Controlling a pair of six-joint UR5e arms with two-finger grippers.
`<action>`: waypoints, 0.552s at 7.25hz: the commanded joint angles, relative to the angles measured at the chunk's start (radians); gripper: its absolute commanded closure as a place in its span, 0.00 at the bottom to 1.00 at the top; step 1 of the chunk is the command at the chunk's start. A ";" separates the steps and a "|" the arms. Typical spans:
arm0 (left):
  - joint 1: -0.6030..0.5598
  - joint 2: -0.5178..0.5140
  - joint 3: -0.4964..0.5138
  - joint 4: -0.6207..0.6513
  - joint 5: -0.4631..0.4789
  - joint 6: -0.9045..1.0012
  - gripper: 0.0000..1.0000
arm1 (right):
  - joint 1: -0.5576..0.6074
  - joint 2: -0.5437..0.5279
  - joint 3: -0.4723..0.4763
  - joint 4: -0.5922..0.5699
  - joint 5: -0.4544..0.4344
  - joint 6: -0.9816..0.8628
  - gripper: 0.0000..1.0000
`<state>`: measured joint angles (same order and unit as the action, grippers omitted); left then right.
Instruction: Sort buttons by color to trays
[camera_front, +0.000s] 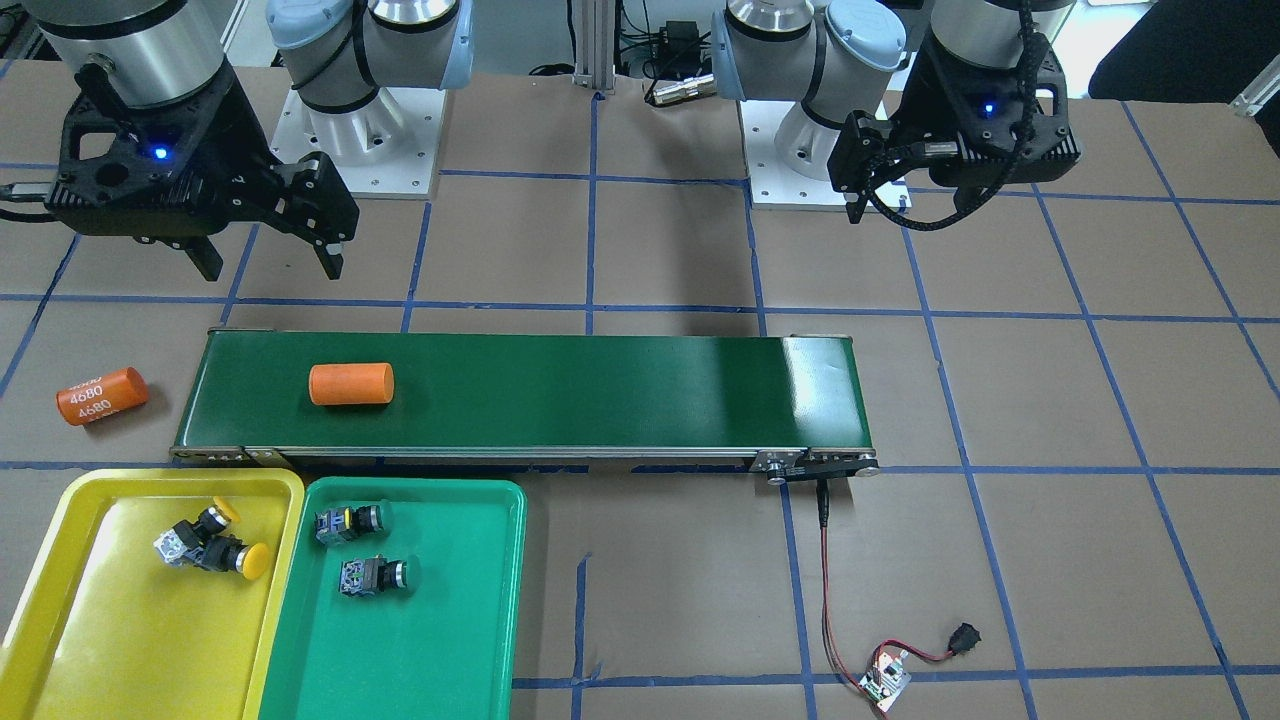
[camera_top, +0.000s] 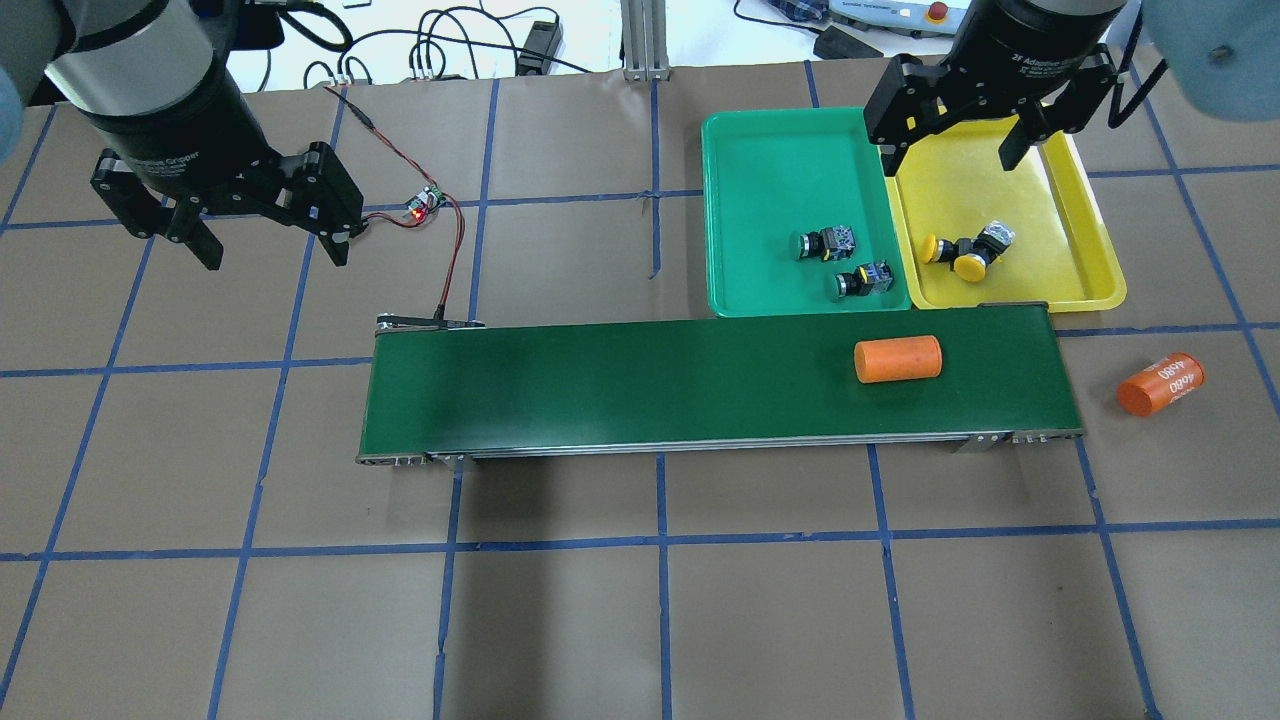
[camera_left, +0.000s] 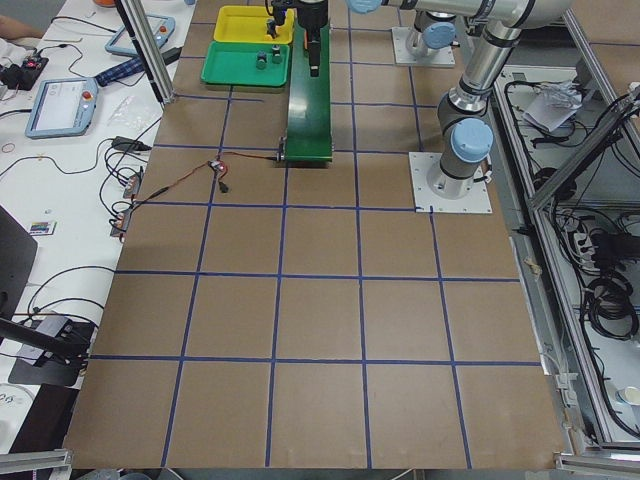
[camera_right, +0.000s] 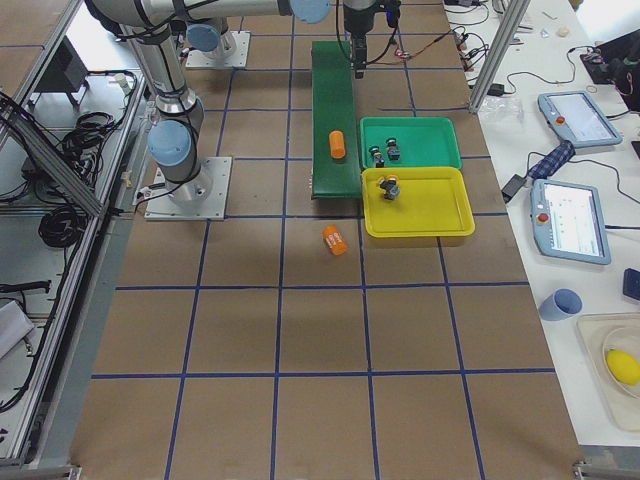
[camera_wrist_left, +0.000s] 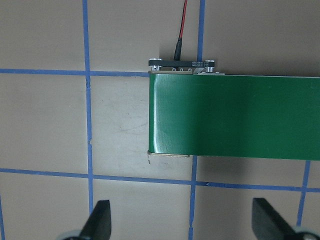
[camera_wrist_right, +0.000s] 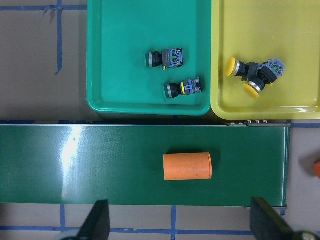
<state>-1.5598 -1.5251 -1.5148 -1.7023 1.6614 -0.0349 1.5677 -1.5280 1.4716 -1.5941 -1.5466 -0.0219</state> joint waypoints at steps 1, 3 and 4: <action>0.004 0.014 -0.002 0.000 0.001 0.001 0.00 | 0.000 -0.001 -0.002 -0.001 0.002 -0.001 0.00; 0.003 0.011 -0.004 0.000 0.000 0.001 0.00 | 0.000 -0.001 0.000 0.000 0.002 0.000 0.00; 0.003 0.008 -0.002 0.000 0.000 0.001 0.00 | 0.000 -0.001 0.000 0.003 0.003 -0.001 0.00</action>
<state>-1.5565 -1.5144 -1.5172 -1.7027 1.6618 -0.0338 1.5677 -1.5293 1.4709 -1.5928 -1.5444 -0.0223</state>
